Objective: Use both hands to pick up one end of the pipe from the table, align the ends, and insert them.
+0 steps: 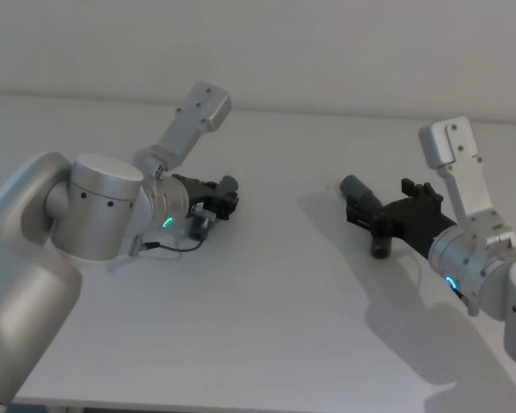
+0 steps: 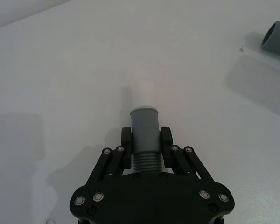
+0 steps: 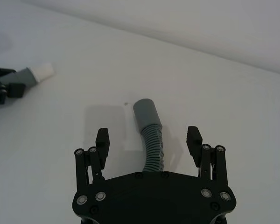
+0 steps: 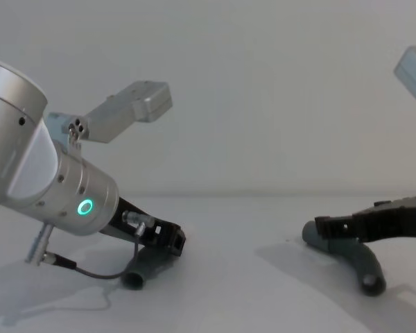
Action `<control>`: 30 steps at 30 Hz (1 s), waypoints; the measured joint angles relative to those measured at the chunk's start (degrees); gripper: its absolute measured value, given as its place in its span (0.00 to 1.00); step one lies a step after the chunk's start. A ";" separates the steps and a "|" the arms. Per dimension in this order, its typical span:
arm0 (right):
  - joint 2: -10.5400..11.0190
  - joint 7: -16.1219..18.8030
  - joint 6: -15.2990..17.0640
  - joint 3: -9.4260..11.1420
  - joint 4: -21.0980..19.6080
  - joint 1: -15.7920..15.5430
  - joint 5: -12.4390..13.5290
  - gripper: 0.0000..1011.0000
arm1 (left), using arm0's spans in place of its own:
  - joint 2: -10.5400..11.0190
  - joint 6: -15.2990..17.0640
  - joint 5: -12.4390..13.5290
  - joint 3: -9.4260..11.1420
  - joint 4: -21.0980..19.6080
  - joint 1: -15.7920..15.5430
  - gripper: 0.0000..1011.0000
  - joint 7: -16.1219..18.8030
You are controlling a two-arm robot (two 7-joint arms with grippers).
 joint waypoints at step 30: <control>1.60 6.50 3.77 -1.48 5.61 4.39 -0.83 0.99 | 0.00 0.00 0.00 0.00 0.00 0.00 0.35 0.00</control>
